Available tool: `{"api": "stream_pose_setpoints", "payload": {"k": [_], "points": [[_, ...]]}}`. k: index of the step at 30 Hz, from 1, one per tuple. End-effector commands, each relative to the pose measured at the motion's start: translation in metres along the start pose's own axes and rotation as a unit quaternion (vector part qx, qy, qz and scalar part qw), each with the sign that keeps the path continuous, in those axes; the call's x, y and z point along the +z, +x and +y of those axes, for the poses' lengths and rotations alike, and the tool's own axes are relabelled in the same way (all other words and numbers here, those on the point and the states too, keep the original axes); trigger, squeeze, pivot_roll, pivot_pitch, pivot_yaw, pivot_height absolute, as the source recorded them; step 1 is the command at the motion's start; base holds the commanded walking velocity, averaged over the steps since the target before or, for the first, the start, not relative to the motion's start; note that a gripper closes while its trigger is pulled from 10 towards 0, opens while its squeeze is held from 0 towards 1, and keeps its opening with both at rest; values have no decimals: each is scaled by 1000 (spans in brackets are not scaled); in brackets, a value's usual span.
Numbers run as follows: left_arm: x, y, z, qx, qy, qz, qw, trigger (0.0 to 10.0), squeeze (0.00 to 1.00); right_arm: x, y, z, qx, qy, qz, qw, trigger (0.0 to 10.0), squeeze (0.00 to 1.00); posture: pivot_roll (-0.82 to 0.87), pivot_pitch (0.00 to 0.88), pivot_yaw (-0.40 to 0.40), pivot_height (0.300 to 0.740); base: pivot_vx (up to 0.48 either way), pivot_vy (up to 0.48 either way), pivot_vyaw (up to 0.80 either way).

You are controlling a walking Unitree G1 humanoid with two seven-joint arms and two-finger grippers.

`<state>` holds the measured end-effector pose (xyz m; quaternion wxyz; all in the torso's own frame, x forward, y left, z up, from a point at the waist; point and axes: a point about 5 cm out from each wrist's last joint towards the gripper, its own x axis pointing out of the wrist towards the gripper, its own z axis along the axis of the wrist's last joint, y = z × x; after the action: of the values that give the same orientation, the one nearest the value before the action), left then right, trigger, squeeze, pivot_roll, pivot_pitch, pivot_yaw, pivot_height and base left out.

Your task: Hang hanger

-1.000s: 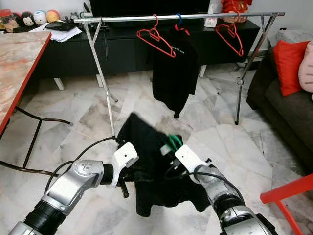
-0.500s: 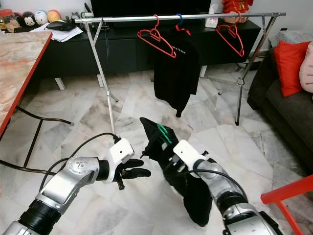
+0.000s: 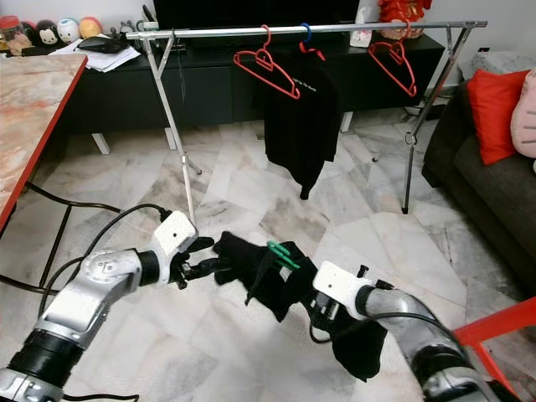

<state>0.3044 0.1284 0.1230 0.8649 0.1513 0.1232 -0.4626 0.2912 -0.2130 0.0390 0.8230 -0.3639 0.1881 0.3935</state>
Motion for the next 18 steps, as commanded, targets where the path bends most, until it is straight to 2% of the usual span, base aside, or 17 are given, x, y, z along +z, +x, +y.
{"api": "stream_pose_setpoints", "payload": {"k": [1, 8, 13, 18], "points": [[-1, -1, -5, -37, 19, 3, 999, 10000, 1000, 11, -7, -3, 20, -30, -49, 998, 0, 0, -172, 25, -6, 740, 0, 0, 0], [-1, -4, -16, -141, 48, 6, 989, 10000, 1000, 12, -21, 0, 85, -56, -83, 991, 0, 0, -175, 33, -6, 740, 0, 0, 0], [-3, -14, -19, -201, 41, 17, 979, 10000, 1000, 15, -26, 0, 103, -59, -98, 988, 0, 0, -172, 40, -3, 740, 0, 0, 0], [-5, -16, -20, -219, 46, 24, 974, 10000, 1000, 16, -27, 0, 110, -60, -101, 987, 0, 0, -171, 47, -2, 740, 0, 0, 0]]}}
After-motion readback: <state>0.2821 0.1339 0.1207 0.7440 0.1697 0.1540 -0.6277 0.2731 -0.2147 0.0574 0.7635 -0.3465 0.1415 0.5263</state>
